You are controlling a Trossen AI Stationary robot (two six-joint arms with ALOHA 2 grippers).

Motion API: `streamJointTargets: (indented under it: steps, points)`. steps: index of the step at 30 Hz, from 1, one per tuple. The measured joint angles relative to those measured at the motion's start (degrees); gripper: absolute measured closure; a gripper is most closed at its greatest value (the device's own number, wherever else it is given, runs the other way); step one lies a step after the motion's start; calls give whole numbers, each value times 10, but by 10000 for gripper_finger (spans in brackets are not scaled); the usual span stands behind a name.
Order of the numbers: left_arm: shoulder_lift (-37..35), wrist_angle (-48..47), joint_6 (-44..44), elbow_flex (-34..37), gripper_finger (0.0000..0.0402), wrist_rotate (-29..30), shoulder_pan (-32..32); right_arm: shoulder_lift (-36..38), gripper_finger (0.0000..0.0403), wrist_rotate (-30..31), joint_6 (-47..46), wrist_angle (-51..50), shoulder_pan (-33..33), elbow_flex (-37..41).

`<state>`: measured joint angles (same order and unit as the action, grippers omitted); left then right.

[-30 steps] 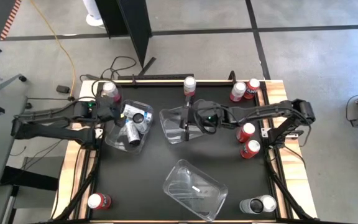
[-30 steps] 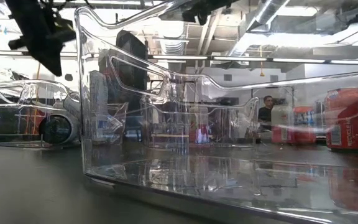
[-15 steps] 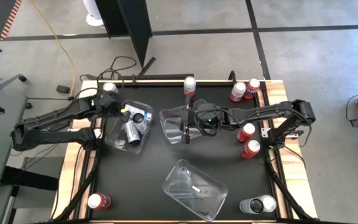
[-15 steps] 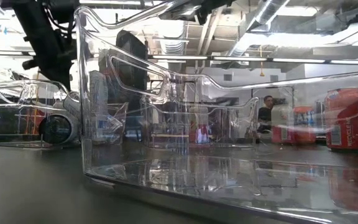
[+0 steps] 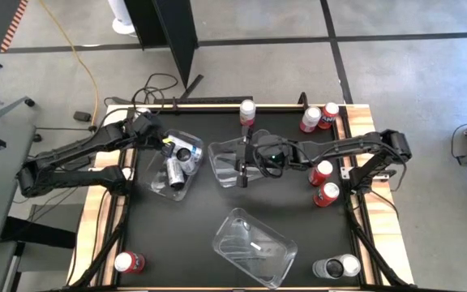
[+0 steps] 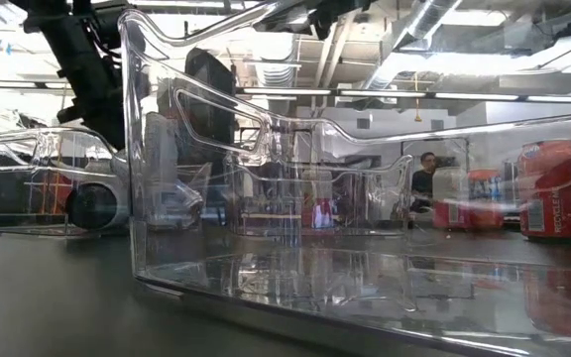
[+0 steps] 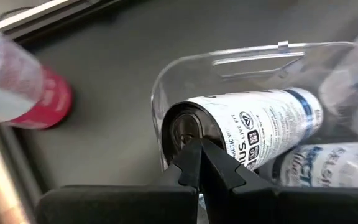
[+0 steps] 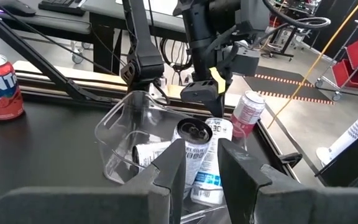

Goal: Sort soda cans
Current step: Put the left black soda can in the top left transparent bin

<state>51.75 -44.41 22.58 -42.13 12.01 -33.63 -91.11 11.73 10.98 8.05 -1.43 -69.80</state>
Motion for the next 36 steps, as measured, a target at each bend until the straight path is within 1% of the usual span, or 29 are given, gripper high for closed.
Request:
streamJointTargets:
  steps: [20,29,36]
  points:
    - [0,73,-7,0,401,-68,0,0,290,0,0,-10,0,0]
    - [-1,111,-9,0,401,-114,1,0,290,1,0,-19,1,0]
    - [-1,140,-9,0,401,-148,14,0,290,1,0,-21,1,0]
